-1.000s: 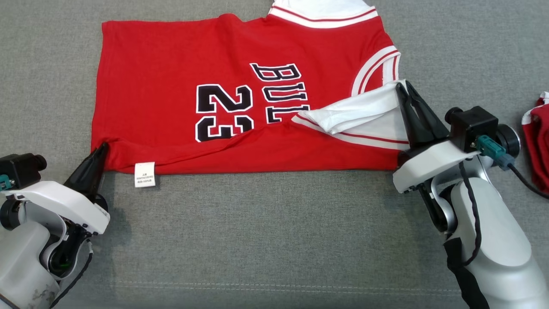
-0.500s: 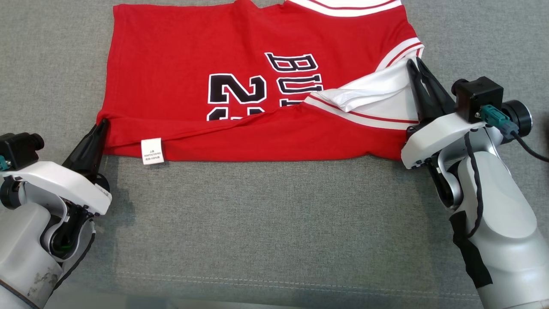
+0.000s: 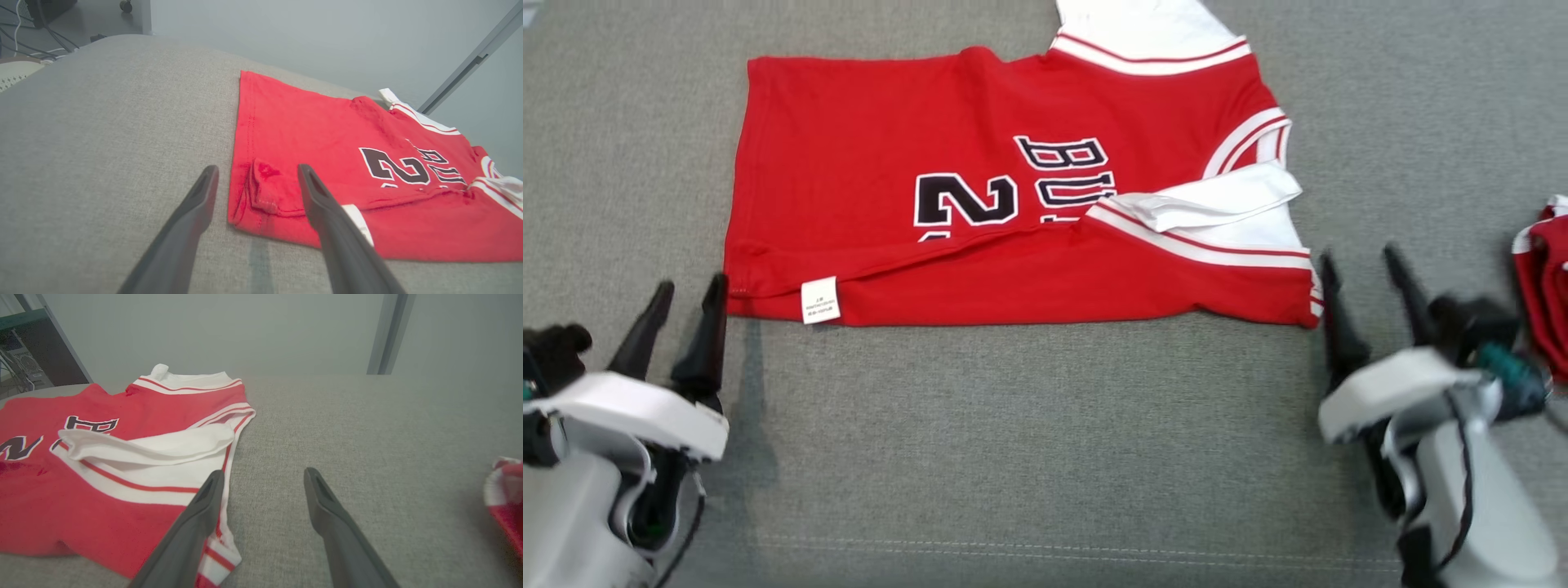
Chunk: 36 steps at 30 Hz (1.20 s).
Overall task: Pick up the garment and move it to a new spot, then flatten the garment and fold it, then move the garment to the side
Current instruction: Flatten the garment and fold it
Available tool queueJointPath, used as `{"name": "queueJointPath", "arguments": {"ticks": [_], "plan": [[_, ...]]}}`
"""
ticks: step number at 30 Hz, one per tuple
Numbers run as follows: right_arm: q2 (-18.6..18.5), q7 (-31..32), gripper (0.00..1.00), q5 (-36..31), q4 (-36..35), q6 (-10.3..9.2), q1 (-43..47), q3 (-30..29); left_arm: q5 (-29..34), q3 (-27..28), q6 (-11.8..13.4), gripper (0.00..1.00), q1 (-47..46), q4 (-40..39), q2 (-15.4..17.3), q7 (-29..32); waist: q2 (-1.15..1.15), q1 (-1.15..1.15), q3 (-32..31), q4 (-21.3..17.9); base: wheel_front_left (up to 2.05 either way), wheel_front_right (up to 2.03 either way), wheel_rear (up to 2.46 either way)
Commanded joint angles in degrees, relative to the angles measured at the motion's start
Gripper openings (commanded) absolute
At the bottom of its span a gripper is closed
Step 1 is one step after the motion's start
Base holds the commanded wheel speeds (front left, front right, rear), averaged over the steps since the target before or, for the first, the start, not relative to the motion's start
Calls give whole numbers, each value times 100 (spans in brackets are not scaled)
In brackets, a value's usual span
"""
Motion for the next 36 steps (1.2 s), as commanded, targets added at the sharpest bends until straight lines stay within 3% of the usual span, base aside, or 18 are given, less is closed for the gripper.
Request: {"name": "queueJointPath", "arguments": {"ticks": [1, 10, 22, 23, 25, 26, 32, 36], "plan": [[63, -74, 100, 142, -199, -15, 201, 266, 145, 344, 3, 100, 46, -144, 199, -33, 0, 0, -98, -84, 0, 0, 0], [63, -83, 100, 1056, -565, -15, 662, 749, 608, 482, 3, 100, 692, -368, -111, -33, 0, 0, -168, -86, 0, 0, 0], [63, -84, 100, 1323, 388, -15, 342, 785, 595, 394, 3, 100, 671, -383, -70, -33, 0, 0, -100, 128, 0, 0, 0], [63, -84, 77, 1358, 496, -15, 304, 856, 592, 394, 3, 100, 667, -382, -70, -33, 0, 0, -94, 132, 0, 0, 0], [63, -84, 19, 1478, 605, -15, 226, 981, 578, 399, 3, 100, 655, -388, -67, -34, 0, 0, -76, 133, 0, 0, 0], [63, -84, 0, 1503, 616, -15, 191, 1023, 569, 403, 3, 100, 645, -393, -58, -34, 0, 0, -62, 126, 0, 0, 0], [63, -84, 0, 1353, 261, -15, 47, 940, 446, 420, 3, 100, 535, -449, 112, -34, 0, 0, 81, 4, 0, 0, 0], [63, -84, 0, 1235, -12, -15, 89, 876, 229, -40, 3, 100, 482, -273, 354, -34, 0, 0, 178, -123, 0, 0, 0]]}}
